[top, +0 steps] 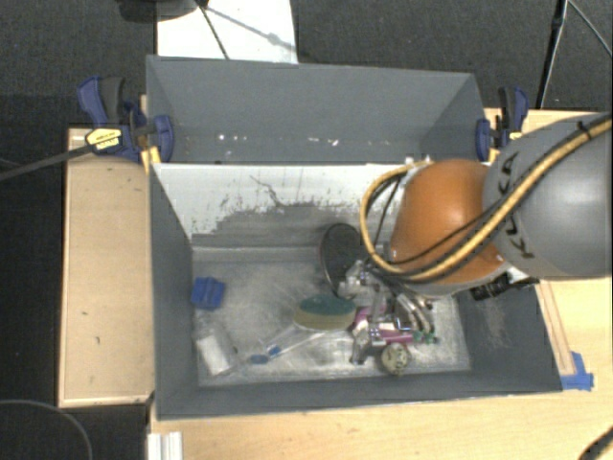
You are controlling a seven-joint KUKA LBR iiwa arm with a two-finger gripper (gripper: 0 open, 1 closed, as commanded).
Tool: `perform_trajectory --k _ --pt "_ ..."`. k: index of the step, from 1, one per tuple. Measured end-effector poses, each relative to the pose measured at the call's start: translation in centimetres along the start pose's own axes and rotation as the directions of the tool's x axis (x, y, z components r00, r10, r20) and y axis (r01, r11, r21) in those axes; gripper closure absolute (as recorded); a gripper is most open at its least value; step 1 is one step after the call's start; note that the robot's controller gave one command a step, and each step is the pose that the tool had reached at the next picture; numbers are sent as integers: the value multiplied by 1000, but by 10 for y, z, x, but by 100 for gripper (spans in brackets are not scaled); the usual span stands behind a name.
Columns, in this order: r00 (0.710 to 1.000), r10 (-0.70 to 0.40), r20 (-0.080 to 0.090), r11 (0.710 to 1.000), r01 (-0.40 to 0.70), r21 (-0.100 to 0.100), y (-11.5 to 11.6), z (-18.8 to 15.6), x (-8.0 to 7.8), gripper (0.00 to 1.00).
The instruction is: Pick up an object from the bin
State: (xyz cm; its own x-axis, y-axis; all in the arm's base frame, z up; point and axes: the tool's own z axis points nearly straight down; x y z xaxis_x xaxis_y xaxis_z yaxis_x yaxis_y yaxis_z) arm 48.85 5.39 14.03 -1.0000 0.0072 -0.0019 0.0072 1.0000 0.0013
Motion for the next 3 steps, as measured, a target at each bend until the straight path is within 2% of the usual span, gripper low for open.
perform_trajectory --k 1,2,3 --pt "995 97 8 995 -97 -2 -12 69 -2 0" --pt "989 -146 12 989 146 3 4 67 5 0" --pt "989 -146 8 989 146 -3 70 65 7 0"
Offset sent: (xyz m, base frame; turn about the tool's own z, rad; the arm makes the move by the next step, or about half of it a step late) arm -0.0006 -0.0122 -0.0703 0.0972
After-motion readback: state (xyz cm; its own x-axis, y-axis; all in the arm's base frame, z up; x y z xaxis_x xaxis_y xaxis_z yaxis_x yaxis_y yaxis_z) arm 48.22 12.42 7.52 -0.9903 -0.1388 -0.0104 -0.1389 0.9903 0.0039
